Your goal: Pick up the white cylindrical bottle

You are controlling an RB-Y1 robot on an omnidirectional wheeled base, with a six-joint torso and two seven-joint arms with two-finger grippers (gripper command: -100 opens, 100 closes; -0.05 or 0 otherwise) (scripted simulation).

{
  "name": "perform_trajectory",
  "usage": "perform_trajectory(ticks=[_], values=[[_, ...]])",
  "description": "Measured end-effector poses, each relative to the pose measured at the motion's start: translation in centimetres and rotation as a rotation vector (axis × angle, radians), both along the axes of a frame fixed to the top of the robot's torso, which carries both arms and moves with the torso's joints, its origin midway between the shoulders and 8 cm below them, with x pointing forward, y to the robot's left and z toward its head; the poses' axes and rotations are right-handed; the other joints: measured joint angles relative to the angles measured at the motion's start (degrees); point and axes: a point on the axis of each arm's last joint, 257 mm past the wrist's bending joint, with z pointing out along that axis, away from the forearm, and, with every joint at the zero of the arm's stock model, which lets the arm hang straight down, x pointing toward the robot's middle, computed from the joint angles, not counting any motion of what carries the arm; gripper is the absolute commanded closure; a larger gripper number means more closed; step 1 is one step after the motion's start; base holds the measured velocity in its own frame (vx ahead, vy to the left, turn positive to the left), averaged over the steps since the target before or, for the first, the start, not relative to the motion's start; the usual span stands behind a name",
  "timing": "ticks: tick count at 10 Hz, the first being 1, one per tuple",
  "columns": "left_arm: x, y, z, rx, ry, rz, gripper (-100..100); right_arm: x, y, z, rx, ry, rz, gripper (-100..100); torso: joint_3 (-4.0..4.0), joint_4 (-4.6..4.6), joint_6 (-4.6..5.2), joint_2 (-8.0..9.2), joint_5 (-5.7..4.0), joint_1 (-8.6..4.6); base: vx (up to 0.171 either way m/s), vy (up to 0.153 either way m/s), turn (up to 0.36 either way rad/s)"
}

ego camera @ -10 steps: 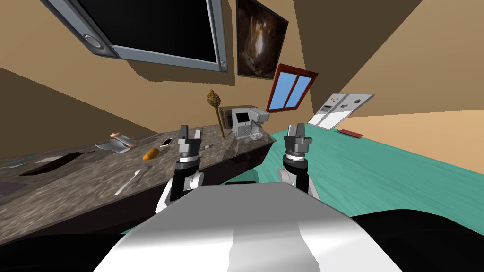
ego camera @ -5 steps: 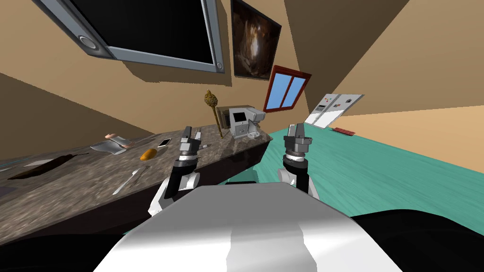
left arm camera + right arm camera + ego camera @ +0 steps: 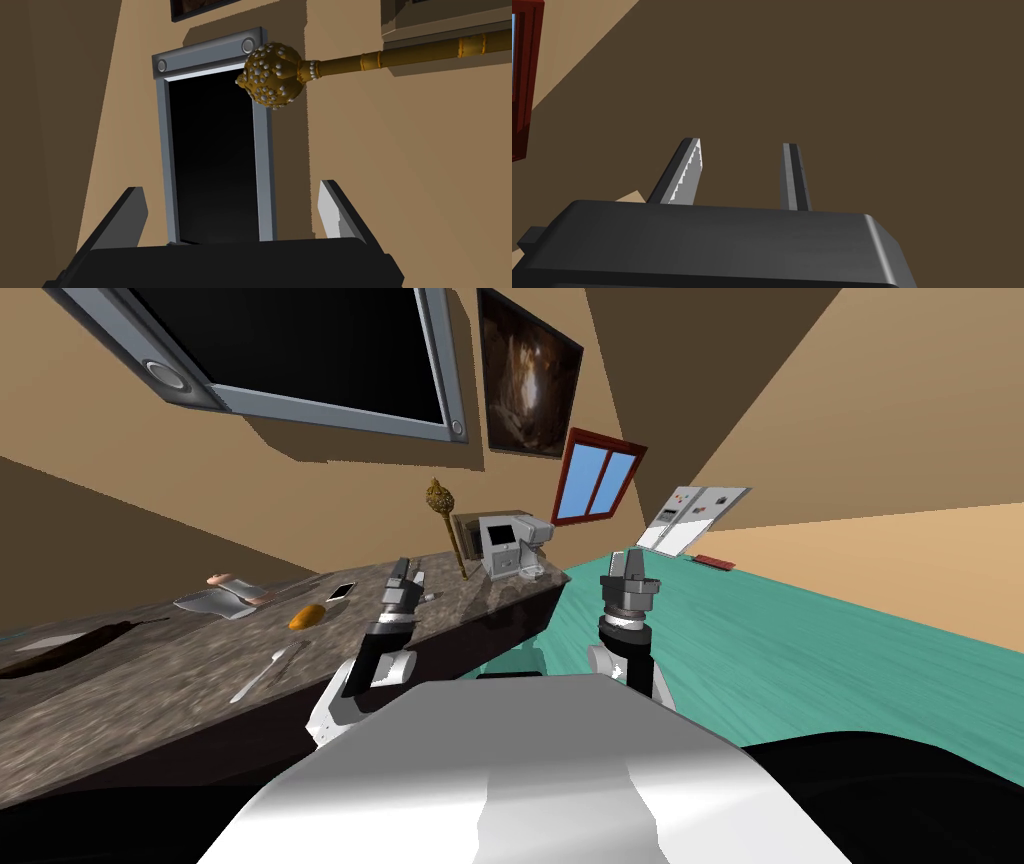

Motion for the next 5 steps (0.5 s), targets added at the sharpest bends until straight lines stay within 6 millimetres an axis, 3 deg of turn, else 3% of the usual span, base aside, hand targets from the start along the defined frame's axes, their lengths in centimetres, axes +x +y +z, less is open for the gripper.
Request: perform_trajectory(ticks=[5], values=[[1.9, 2.8, -2.7, 0.003, 0.124, 0.038, -100, 0.0, 0.0, 0.0, 0.0, 0.0, 0.0, 0, -0.05, -0.02, 0.0, -0.09, 0.0, 0.02, -0.029, -0.022, -0.054]])
